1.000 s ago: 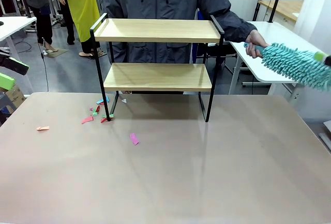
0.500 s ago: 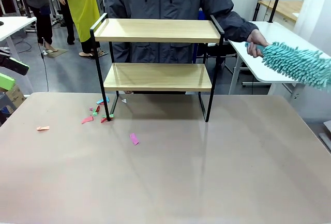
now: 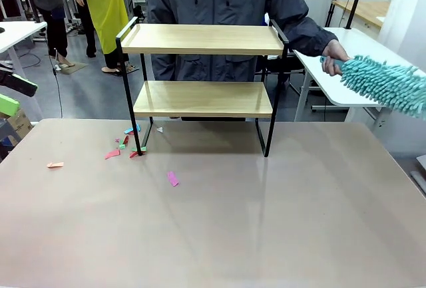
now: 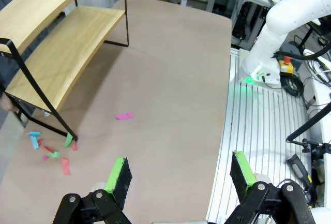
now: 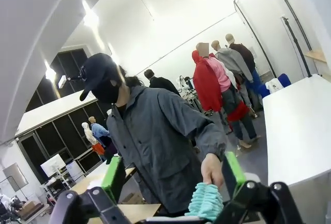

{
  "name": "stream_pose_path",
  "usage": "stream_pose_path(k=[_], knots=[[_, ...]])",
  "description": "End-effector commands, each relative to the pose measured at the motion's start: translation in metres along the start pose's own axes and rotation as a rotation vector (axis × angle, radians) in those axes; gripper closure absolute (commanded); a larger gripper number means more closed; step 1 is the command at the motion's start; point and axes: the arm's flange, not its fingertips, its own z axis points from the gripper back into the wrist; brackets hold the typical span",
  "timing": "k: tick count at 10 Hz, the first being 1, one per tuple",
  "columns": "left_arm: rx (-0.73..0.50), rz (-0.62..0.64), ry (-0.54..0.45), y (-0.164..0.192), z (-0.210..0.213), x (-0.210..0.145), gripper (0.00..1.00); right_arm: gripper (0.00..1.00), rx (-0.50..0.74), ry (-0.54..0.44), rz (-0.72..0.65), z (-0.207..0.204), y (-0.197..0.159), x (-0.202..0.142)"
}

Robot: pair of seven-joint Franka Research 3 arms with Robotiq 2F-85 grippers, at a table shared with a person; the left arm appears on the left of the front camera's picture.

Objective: Clean the shelf.
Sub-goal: Hand the Duster back to the human.

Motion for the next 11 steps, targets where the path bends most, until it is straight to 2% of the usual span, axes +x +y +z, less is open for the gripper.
stream_pose_path(k=[1, 11], knots=[[-0.008, -0.019, -0.020, 0.0003, -0.0001, 0.0024, 0.00, 0.00, -0.020, -0.010, 0.016, -0.0003, 0.0031, 0.0009], [-0.008, -0.019, -0.020, 0.0003, -0.0001, 0.0024, 0.00, 0.00, -0.020, -0.010, 0.016, -0.0003, 0.0031, 0.0009]])
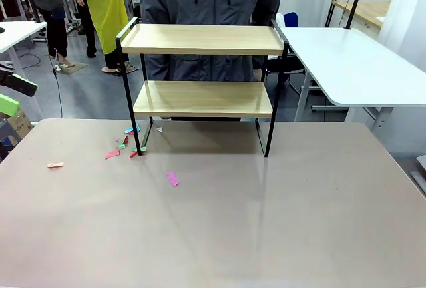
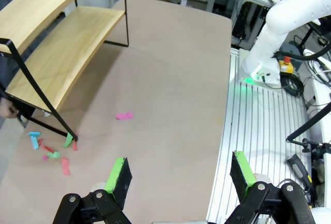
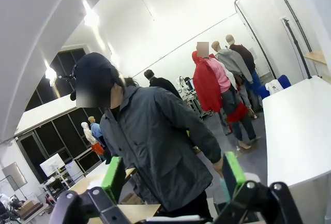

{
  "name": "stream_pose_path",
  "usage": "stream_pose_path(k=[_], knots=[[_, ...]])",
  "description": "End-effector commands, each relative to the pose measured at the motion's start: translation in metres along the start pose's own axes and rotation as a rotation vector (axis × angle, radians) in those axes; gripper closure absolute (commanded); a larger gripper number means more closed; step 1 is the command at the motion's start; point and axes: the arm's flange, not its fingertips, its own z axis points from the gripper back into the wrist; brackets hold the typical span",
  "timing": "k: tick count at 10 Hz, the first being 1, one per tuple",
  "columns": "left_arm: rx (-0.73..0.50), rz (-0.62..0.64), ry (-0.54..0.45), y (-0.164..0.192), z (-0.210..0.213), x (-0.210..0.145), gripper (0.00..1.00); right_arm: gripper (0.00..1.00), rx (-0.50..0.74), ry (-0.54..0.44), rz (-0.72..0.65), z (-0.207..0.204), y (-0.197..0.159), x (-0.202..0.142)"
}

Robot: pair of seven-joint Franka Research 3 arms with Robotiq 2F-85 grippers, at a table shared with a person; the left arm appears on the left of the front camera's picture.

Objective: Clean the shelf.
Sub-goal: Hand the Duster back to the human.

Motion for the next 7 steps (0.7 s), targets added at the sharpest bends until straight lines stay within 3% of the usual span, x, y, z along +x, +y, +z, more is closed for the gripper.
stream_pose_path(k=[1, 7], knots=[[-0.008, -0.019, -0.020, 0.0003, -0.0001, 0.0024, 0.00, 0.00, -0.019, -0.009, 0.011, -0.0007, 0.0016, -0.0001], [-0.008, -0.019, -0.020, 0.0003, -0.0001, 0.0024, 0.00, 0.00, -0.019, -0.009, 0.011, -0.0007, 0.0016, -0.0001]])
